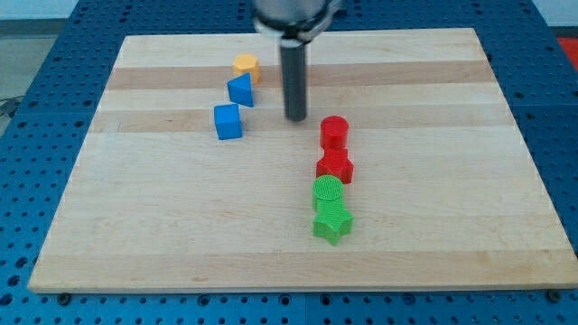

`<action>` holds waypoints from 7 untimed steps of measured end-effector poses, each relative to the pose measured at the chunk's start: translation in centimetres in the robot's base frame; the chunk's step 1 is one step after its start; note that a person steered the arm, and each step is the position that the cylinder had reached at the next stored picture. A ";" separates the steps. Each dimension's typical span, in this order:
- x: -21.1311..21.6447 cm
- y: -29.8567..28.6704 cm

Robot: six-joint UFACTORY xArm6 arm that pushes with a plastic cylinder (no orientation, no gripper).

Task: Push the yellow heart diagonally below the blue cube

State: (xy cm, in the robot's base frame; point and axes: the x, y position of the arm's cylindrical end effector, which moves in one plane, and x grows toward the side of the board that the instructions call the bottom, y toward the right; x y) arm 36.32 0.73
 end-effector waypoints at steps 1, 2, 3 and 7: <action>-0.6 0.3; -6.0 0.7; -8.8 0.4; -12.4 -2.2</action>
State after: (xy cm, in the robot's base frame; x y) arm 23.94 -1.50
